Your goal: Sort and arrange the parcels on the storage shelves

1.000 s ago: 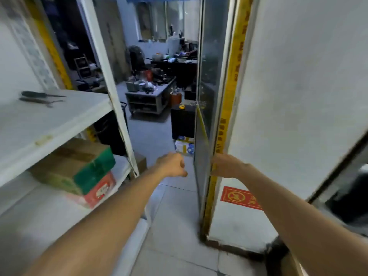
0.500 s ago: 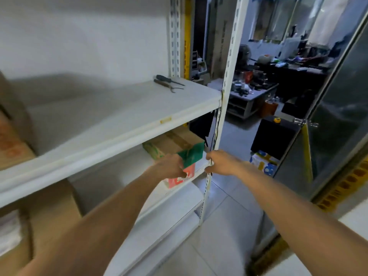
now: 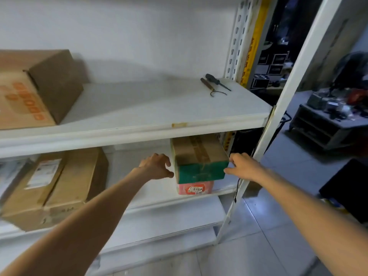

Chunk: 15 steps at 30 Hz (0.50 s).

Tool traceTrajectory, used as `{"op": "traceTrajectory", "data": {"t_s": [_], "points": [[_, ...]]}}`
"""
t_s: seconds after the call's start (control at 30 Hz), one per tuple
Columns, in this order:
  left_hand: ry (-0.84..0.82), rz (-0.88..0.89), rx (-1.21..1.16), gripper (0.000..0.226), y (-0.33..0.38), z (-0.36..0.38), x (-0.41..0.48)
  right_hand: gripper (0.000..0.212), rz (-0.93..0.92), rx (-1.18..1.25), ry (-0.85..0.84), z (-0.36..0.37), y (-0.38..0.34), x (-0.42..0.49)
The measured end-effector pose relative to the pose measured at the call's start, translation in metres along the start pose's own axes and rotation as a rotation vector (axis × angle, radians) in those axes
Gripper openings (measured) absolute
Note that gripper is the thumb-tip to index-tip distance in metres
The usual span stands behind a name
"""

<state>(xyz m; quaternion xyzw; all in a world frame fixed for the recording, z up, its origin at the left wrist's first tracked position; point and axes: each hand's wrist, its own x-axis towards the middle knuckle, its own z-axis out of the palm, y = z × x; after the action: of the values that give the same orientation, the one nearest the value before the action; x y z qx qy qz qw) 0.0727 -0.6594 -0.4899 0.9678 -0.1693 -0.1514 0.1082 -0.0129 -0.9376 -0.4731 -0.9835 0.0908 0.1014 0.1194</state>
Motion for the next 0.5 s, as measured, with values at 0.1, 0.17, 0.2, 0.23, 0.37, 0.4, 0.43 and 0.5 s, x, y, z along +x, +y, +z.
{"op": "traceTrajectory", "data": {"t_s": [0.1,0.17,0.2,0.23,0.37,0.4,0.43,0.5], "points": [[-0.032,-0.051,-0.069,0.054,0.007,0.006,0.01,0.037,0.008,0.008,0.006,0.0,0.002,0.012],[-0.045,-0.079,-0.161,0.064,0.009,0.01,0.015,0.043,0.018,0.022,0.04,0.001,0.002,0.02],[-0.041,-0.087,-0.198,0.068,0.01,0.012,0.017,0.047,0.023,0.034,0.054,0.002,0.002,0.025],[-0.041,-0.097,-0.234,0.072,0.012,0.015,0.019,0.05,0.025,0.053,0.069,0.003,0.001,0.03],[-0.1,-0.183,-0.625,0.095,0.017,0.024,0.032,0.068,0.059,0.188,0.08,0.013,-0.004,0.053],[-0.118,-0.189,-0.742,0.102,0.018,0.025,0.033,0.072,0.064,0.228,0.072,0.016,-0.005,0.06],[-0.138,-0.177,-0.837,0.107,0.02,0.025,0.034,0.076,0.069,0.28,0.075,0.019,-0.004,0.066],[-0.156,-0.127,-0.976,0.105,0.024,0.028,0.036,0.083,0.08,0.424,0.055,0.026,-0.003,0.079]]}}
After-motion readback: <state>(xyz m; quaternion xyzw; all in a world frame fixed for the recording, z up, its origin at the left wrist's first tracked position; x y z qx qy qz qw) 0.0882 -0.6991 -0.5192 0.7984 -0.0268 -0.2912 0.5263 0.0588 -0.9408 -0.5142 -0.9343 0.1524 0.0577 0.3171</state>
